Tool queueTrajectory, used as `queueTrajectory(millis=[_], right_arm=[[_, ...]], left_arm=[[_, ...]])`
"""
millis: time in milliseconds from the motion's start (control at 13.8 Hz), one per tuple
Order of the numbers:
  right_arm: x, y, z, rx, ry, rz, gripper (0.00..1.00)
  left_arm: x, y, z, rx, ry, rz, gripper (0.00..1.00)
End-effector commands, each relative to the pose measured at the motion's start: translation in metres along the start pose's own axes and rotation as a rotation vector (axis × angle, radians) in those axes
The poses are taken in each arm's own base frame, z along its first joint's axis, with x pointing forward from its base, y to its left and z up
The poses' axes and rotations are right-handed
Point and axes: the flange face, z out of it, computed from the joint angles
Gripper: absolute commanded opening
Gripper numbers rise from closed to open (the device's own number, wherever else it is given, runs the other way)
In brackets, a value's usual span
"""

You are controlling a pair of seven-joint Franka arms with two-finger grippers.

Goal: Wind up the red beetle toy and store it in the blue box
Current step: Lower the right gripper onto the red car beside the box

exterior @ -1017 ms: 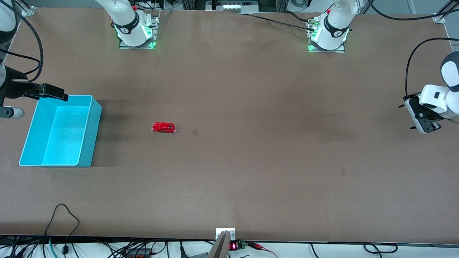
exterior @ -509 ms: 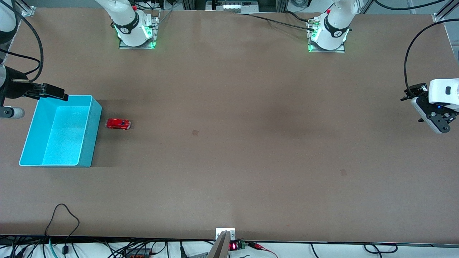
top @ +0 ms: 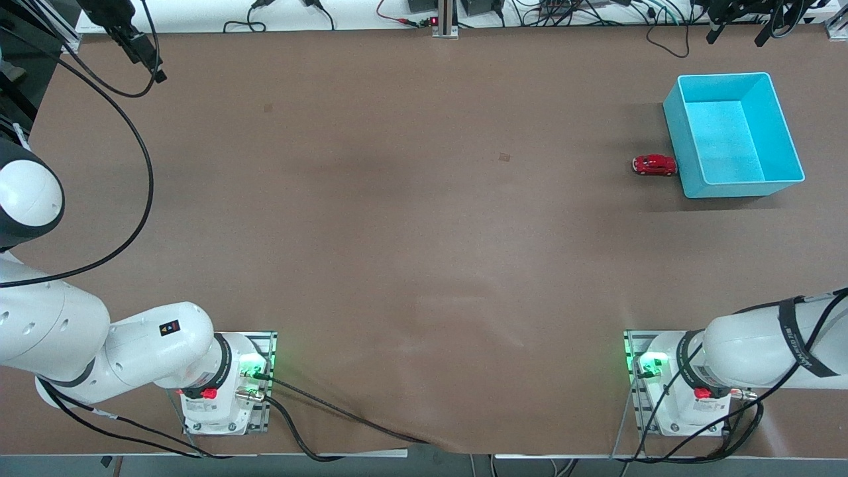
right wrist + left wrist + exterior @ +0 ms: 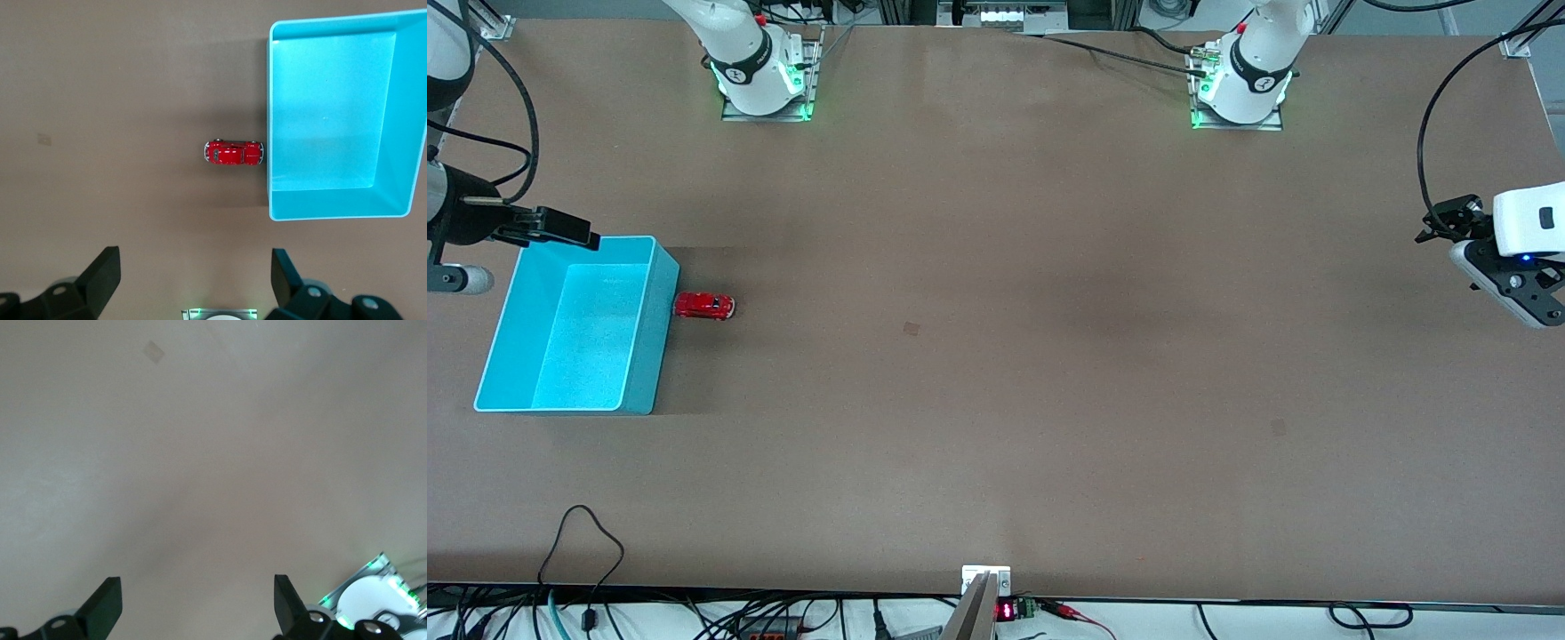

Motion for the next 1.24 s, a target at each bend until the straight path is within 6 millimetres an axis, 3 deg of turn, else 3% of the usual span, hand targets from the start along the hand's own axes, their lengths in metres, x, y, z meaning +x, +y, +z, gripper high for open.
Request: queueTrajectory(millis=[0,218,363,509,581,872,1162], right_arm=[[-0.011,-0.002,0.019,0.021,-0.026,-0.051,1.00],[-0.036,0.004,0.064,0.015,0.048,-0.162,1.00],[-0.035,0.003,0.093,0.000,0.018,-0.435,1.00],[-0.036,0.007,0.126,-0.010,0.015,-0.647,1.00],[-0.037,0.005,0.142,-0.030,0.010,-0.753,1.00],[-0.045,-0.006,0.211,-0.117,0.024,-0.978,1.00],[-0.033,0.002,0.248,-0.155,0.079,-1.209,1.00]], left_arm=[[0.014,0.023,-0.024,-0.010,-0.016,-0.095,1.00],[0.033,0.046,-0.035,0.011,-0.010,-0.105,1.00],[0.047,0.063,-0.039,0.012,0.003,-0.156,1.00],[0.066,0.077,-0.058,0.034,0.043,-0.236,1.00],[0.067,0.080,-0.067,0.043,0.062,-0.295,1.00],[0.064,0.079,-0.072,0.045,0.076,-0.513,1.00],[0.059,0.082,-0.083,0.049,0.101,-0.620,1.00]])
